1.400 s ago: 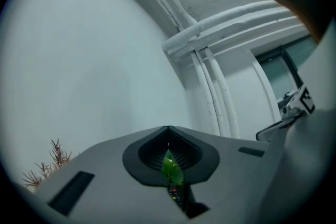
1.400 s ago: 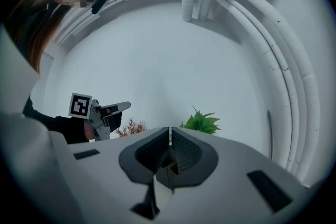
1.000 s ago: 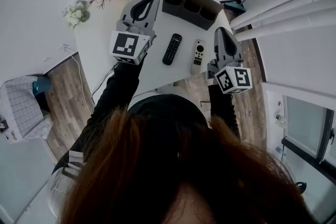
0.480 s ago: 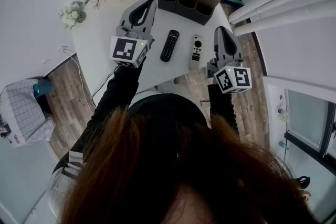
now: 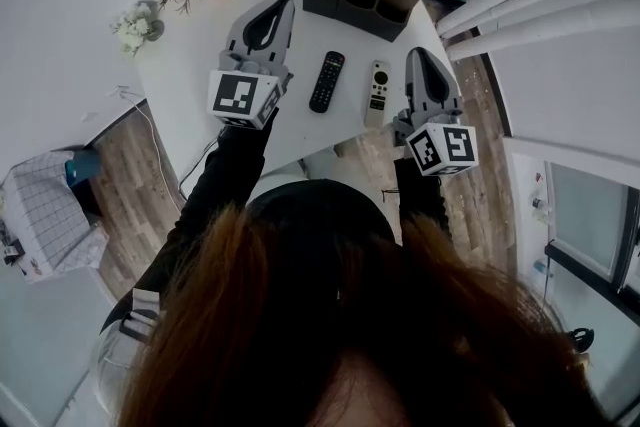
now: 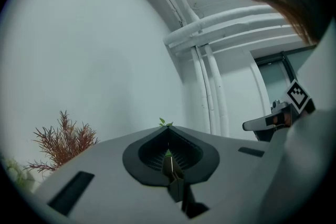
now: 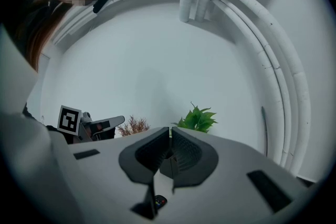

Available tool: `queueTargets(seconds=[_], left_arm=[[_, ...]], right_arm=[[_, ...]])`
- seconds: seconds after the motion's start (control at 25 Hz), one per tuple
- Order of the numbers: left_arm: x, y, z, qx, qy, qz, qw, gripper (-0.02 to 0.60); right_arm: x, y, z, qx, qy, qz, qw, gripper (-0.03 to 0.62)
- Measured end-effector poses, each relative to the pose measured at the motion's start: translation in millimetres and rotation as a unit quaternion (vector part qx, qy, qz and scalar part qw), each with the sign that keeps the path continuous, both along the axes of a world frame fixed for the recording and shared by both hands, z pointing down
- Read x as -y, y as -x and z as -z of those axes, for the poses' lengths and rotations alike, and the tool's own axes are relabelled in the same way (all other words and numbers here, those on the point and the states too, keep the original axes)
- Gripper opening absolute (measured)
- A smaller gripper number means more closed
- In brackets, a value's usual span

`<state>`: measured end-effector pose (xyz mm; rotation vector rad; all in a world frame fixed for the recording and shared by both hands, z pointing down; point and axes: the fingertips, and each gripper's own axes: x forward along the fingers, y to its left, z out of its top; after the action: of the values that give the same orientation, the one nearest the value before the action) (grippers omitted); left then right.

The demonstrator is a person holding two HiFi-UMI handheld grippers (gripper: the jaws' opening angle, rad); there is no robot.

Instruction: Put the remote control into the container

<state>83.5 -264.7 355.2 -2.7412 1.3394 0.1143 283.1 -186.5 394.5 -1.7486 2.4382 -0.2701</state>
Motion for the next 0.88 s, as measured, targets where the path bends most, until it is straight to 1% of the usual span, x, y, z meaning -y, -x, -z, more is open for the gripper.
queueTargets(seconds=[0.16,0.28,0.44,0.68,0.88], left_arm=[[-3.1,11.1,-4.2,0.001,0.006,-0.005,1.0000,0.009],[-4.9,19.9,-8.0,0.000,0.009,-0.013,0.9999,0.009],[-5.8,30.5,-10.6,0.002,0.011,-0.029,0.9995,0.009],[-7.0,43.2,-25.5,0.026,0.020,-0.060,0.9977,0.009],[-11.7,52.6,-29.9,0.025,0.026,-0.089,0.9954,0.009]], right_arm=[[-5.5,16.2,-1.1,-0.008,0.006,-0.005,1.000,0.021],[-11.7,29.7,-8.0,-0.013,0.019,-0.014,1.000,0.021],[-17.6,43.8,-17.1,-0.025,0.041,-0.045,0.998,0.021],[-19.0,70.3,-38.4,-0.034,0.082,-0.086,0.992,0.021],[-15.6,91.2,-71.5,-0.058,0.139,-0.109,0.982,0.021]])
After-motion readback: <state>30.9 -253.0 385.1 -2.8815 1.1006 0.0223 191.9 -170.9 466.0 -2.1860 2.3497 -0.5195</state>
